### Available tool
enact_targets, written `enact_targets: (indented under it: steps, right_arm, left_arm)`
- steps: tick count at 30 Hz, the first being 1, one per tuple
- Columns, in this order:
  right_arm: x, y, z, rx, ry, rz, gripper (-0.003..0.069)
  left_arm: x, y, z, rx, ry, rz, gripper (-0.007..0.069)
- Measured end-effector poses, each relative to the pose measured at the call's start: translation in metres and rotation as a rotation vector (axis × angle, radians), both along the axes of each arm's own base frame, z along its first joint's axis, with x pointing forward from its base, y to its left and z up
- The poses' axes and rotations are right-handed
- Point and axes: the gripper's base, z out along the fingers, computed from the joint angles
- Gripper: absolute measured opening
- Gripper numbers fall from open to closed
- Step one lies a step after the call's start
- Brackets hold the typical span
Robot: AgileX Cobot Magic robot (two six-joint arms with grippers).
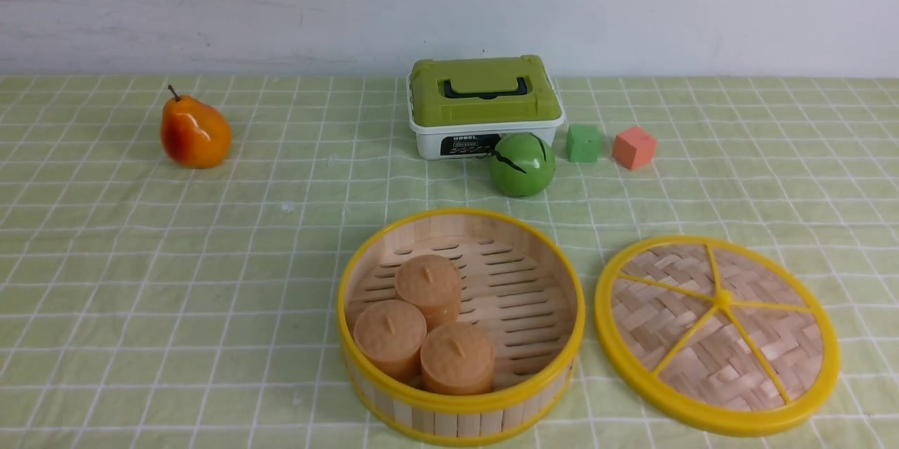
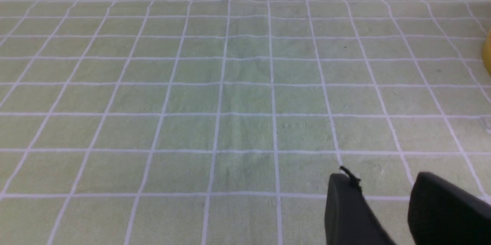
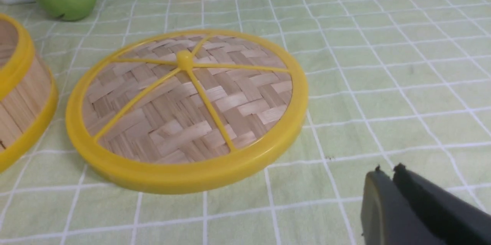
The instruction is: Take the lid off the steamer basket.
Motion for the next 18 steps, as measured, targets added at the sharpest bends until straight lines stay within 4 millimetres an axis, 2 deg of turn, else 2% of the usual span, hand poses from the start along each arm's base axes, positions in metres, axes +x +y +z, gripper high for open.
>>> enact_targets:
  steps: [18]
  right_arm:
    - [-0.0003, 0.0003, -0.0001, 0.0, 0.007, 0.006, 0.0042]
  left_arm:
    - [0.0, 0.0, 0.0, 0.0, 0.0, 0.0, 0.0239]
